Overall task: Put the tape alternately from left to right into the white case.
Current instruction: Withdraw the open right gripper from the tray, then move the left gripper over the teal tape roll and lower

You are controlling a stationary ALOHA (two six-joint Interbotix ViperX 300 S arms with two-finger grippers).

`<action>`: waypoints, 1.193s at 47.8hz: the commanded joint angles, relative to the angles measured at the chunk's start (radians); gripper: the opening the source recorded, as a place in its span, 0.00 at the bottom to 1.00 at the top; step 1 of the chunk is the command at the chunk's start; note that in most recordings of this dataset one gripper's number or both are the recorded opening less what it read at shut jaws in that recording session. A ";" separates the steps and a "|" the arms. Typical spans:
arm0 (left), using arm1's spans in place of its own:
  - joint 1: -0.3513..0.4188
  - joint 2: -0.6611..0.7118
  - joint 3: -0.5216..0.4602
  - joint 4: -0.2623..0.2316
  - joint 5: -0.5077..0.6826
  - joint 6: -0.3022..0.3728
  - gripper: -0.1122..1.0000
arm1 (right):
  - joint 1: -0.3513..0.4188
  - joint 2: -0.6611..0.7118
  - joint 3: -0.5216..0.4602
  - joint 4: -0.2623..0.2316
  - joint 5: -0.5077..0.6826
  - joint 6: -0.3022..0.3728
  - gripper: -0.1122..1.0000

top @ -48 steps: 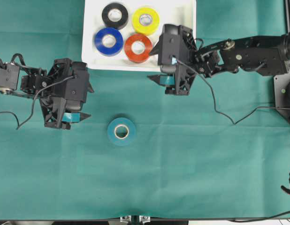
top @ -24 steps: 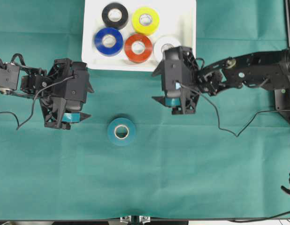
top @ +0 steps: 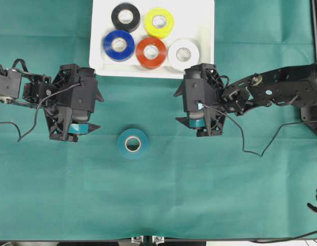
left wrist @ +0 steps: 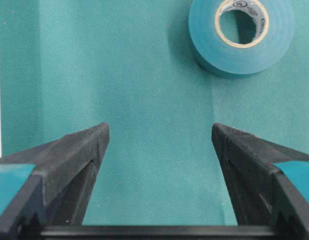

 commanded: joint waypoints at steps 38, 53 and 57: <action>-0.170 0.167 -0.141 0.003 -0.025 0.241 0.86 | 0.005 -0.086 0.038 0.014 0.023 0.003 0.84; -0.170 0.215 -0.204 0.003 -0.015 0.342 0.86 | 0.005 -0.086 0.041 0.014 0.023 0.002 0.83; -0.170 0.232 -0.219 0.003 -0.006 0.385 0.86 | 0.005 -0.086 0.041 0.014 0.023 0.002 0.83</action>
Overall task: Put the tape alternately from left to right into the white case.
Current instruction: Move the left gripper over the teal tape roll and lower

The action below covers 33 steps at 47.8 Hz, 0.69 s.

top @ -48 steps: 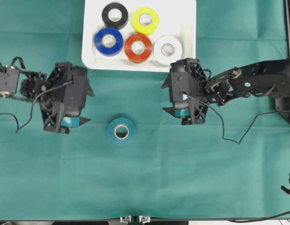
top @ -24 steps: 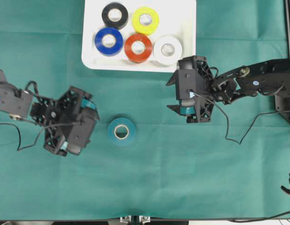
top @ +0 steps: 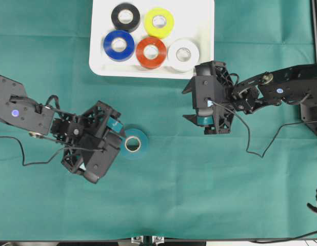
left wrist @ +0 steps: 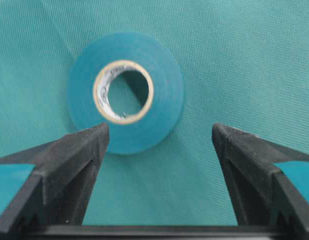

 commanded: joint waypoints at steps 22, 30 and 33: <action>-0.003 0.081 -0.086 0.000 0.049 0.149 0.86 | 0.002 -0.021 -0.006 0.002 -0.002 0.002 0.84; -0.003 0.101 -0.095 0.000 0.055 0.137 0.84 | 0.002 -0.021 -0.006 0.002 -0.003 0.000 0.84; -0.003 0.104 -0.100 -0.002 0.058 0.135 0.79 | 0.002 -0.021 -0.006 0.002 -0.003 0.000 0.84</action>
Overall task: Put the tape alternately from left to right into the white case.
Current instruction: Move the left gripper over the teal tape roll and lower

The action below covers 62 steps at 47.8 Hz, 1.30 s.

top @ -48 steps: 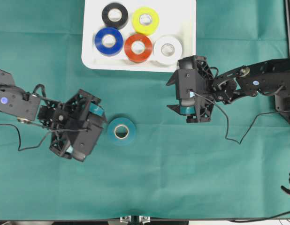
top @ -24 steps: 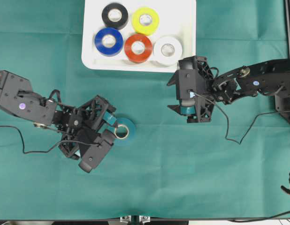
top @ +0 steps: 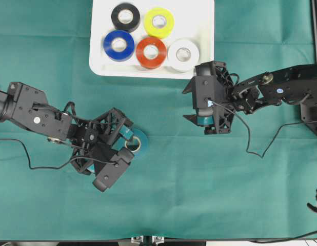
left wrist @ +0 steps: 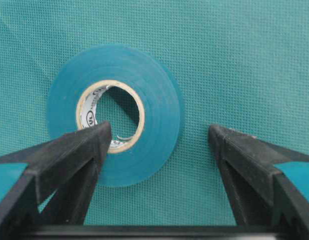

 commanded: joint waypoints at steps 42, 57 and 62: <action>-0.002 0.021 -0.126 0.000 0.186 0.043 0.39 | 0.003 -0.023 0.011 0.002 -0.003 0.002 0.84; 0.005 0.023 -0.132 0.000 0.186 0.054 0.25 | 0.003 -0.023 0.015 0.002 -0.003 0.002 0.84; 0.006 0.023 -0.132 0.000 0.186 0.054 0.11 | 0.002 -0.023 0.015 0.002 -0.003 0.002 0.84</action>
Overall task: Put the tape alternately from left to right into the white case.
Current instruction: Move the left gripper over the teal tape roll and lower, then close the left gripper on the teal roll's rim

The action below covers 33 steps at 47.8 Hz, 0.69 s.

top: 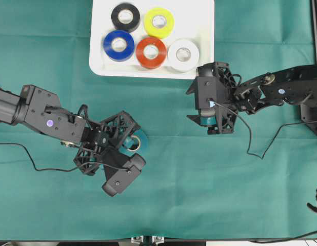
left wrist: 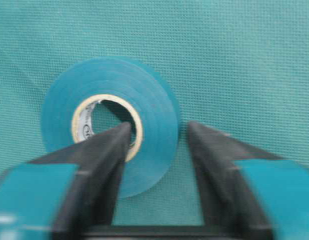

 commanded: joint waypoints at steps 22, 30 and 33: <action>0.003 -0.028 -0.012 0.002 -0.003 -0.003 0.07 | 0.003 -0.021 -0.008 0.003 -0.008 0.002 0.84; 0.003 -0.060 -0.008 0.002 0.002 -0.008 0.07 | 0.003 -0.021 -0.008 0.003 -0.008 0.002 0.84; 0.003 -0.078 -0.008 0.003 0.012 -0.009 0.07 | 0.002 -0.021 -0.008 0.003 -0.008 0.002 0.84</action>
